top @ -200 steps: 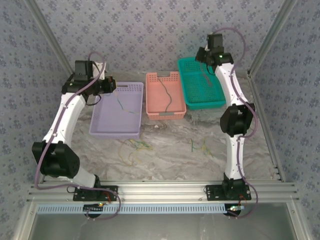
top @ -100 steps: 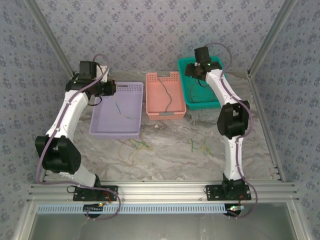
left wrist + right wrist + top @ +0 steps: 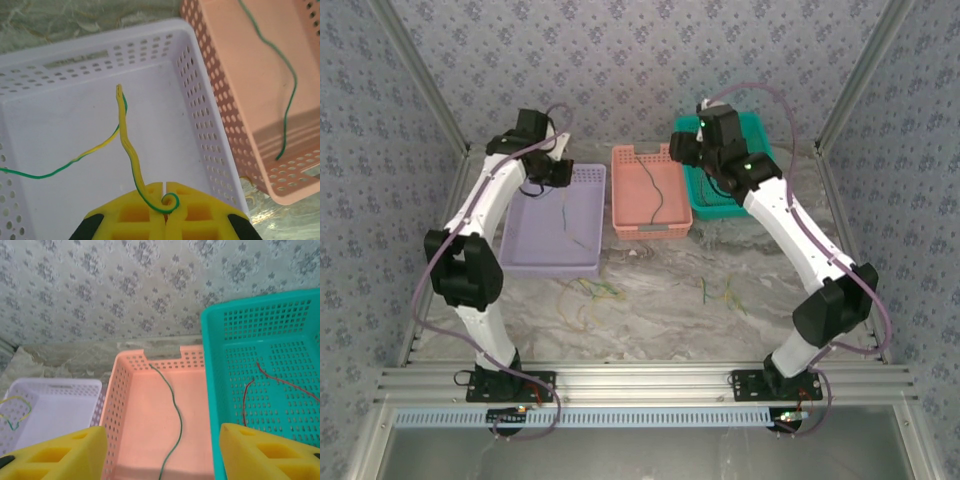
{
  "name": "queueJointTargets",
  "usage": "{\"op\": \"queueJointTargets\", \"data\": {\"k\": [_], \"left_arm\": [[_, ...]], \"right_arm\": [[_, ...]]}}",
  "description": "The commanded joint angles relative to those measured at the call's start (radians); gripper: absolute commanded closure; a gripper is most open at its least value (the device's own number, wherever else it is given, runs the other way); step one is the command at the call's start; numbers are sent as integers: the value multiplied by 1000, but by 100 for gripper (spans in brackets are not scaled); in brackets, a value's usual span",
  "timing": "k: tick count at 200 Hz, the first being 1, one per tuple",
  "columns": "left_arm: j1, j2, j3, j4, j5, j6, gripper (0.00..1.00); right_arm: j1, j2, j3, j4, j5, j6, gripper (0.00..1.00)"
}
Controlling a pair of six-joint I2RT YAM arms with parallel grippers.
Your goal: Untangle the cables
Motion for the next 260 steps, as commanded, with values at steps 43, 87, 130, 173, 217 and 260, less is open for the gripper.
{"op": "queueJointTargets", "data": {"k": [43,87,130,173,217,260], "left_arm": [[-65,86,108,-80,-150,-95,28],[-82,-51,157,-105,-220,-213,1],[-121,-455,-214,35,-124,-431,17],[-346,-849,-761,174,-130,-676,33],[-632,-999,-1017,316,-214,-865,42],[-784,-900,-1014,453,-282,-929,42]], "right_arm": [[102,-130,-170,-16,99,35,36],[179,-237,-301,-34,181,88,37],[293,-337,-466,-88,254,202,43],[381,-409,-679,-209,278,387,47],[218,-487,-850,-324,226,519,44],[65,-490,-999,-216,135,511,43]]}}
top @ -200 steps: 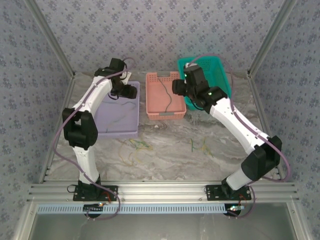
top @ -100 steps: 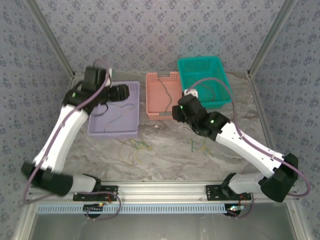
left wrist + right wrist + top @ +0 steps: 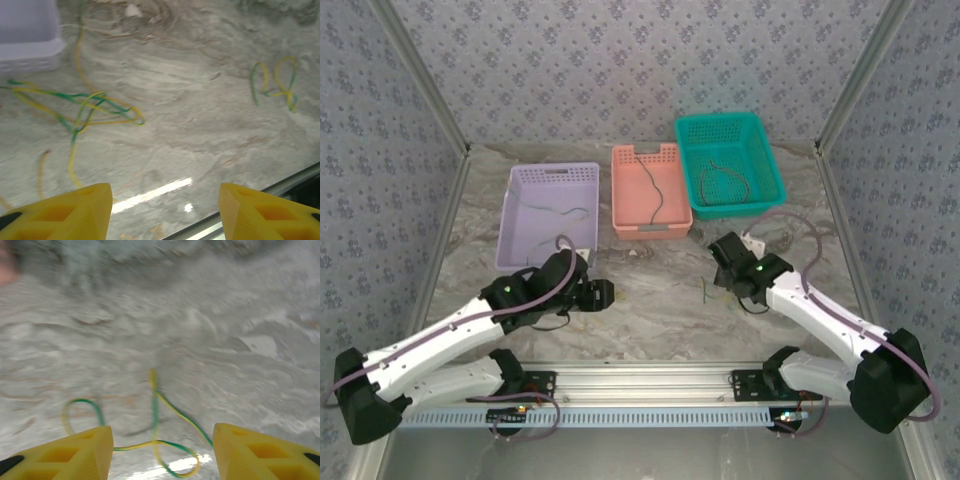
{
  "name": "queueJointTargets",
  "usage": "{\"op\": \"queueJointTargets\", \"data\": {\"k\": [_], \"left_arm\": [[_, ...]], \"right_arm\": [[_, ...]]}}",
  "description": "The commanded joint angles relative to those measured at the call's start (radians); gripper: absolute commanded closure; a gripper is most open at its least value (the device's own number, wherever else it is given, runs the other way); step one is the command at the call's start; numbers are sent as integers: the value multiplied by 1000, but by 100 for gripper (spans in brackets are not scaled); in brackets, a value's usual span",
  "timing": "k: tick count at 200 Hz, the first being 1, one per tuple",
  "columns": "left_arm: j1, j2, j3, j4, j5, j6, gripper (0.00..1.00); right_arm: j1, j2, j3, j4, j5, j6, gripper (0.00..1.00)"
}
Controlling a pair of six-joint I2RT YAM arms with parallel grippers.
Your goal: Untangle the cables
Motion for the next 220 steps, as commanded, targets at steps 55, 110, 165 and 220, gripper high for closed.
{"op": "queueJointTargets", "data": {"k": [55,110,165,220], "left_arm": [[-141,283,93,332,-35,-118,42],[-164,360,92,420,-31,-170,43],[-164,355,50,493,-8,-137,50],[-112,456,-5,836,203,56,48]], "right_arm": [[-62,76,-76,196,-110,-30,44],[-128,211,-72,301,-204,-58,72],[-100,169,1,225,-153,-104,100],[-111,38,188,35,-299,-203,100]]}}
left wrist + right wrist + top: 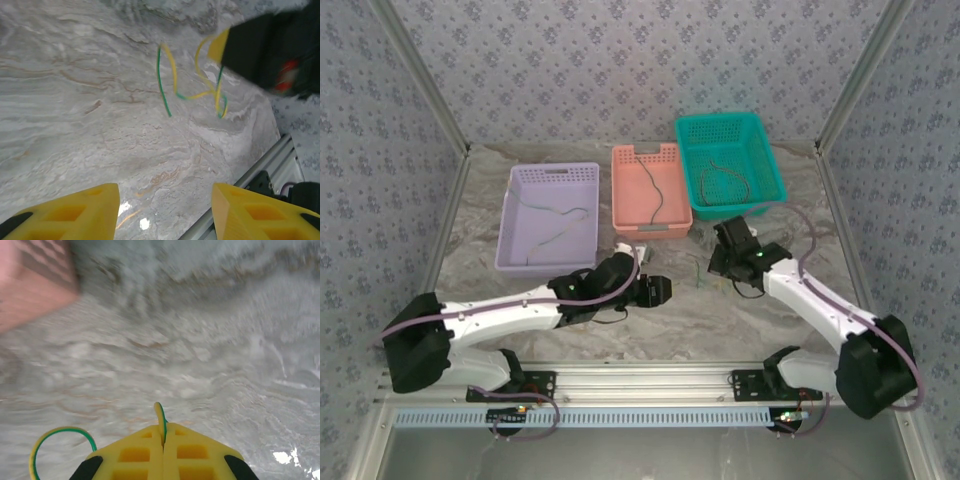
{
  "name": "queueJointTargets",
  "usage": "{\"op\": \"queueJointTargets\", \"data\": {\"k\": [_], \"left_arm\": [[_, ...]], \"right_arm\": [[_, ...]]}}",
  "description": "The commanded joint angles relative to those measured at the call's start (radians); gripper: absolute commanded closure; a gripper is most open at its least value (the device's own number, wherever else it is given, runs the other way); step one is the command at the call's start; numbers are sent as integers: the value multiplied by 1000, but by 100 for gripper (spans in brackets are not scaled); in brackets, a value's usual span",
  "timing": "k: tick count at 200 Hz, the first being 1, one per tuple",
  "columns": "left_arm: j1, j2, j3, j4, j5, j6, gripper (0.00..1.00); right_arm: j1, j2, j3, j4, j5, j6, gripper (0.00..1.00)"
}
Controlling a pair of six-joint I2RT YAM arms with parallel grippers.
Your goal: Untangle the cables
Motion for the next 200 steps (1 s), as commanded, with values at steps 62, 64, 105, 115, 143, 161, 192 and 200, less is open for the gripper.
{"op": "queueJointTargets", "data": {"k": [62,64,105,115,143,161,192,200], "left_arm": [[120,59,-49,386,254,240,38],[122,59,-49,387,259,242,39],[130,108,-23,390,333,245,42],[130,119,-23,413,341,234,43],[130,155,-10,443,351,217,47],[130,174,0,451,353,211,51],[130,197,16,479,357,197,56],[130,202,21,485,357,192,58]], "right_arm": [[-79,-25,201,-173,-337,-117,100],[-80,-25,200,-172,-343,-118,100],[-111,-20,186,-142,-432,-119,100],[-116,-20,182,-134,-444,-115,100],[-136,-23,166,-115,-486,-104,100],[-144,-29,160,-108,-506,-99,100],[-147,-42,150,-104,-521,-95,100],[-148,-44,144,-102,-524,-93,100]]}}
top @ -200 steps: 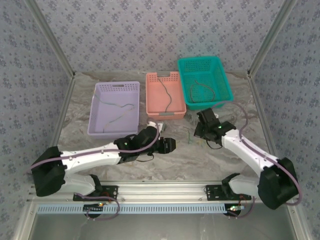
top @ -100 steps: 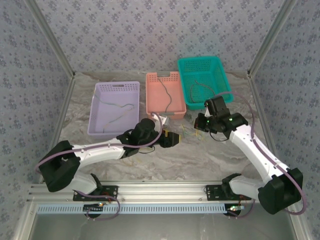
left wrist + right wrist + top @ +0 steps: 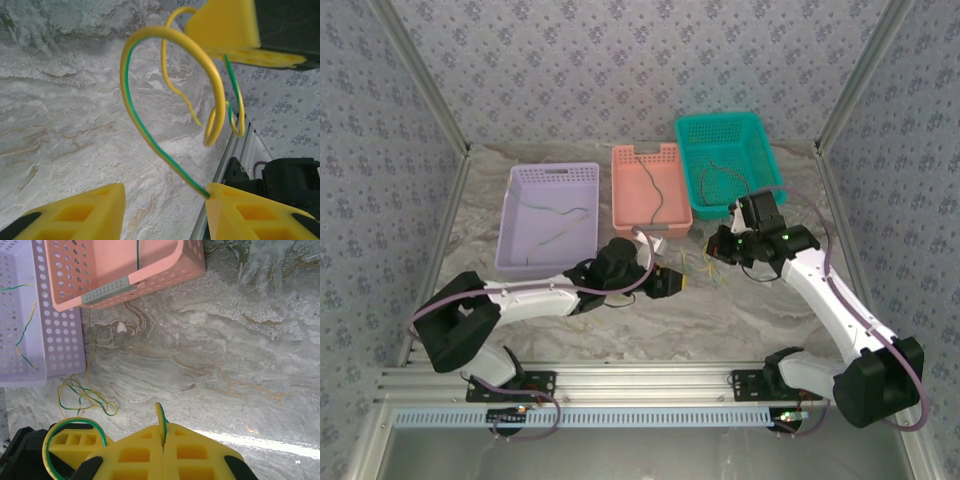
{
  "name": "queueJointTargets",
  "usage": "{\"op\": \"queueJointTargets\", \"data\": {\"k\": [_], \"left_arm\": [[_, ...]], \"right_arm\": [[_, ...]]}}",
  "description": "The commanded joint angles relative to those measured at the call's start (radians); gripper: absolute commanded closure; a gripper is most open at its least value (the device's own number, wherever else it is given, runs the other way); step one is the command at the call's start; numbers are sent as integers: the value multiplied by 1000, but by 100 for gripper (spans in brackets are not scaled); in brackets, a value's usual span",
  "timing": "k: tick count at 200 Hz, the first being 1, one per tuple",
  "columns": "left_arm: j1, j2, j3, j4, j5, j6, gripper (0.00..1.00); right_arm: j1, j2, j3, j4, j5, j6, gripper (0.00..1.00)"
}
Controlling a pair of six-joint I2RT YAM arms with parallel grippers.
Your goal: Untangle the cables
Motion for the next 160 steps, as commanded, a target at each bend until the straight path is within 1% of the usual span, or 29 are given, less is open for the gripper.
{"op": "queueJointTargets", "data": {"k": [1,29,41,49,64,97,117,146,160], "left_arm": [[3,19,51,70,21,-11,58],[3,25,60,87,12,-17,66],[3,23,63,89,5,-18,72],[3,24,68,89,2,-16,79],[3,18,75,71,-15,-17,100],[9,-35,46,9,-113,-15,100],[27,-79,23,-60,-151,-20,100],[52,-132,12,-154,-156,-23,100],[63,-153,6,-173,-154,-30,100]], "right_arm": [[-6,-22,-17,11,-38,5,100],[-7,-29,-36,23,-50,12,100],[-6,-33,-44,32,-57,11,100],[-5,-35,-49,34,-58,12,100],[-8,-39,-55,36,-58,12,100],[-20,-34,-48,34,-53,12,100],[-25,-16,-26,25,-41,-1,100],[-21,18,12,22,-45,-18,100],[-19,28,30,19,-47,-23,100]]}}
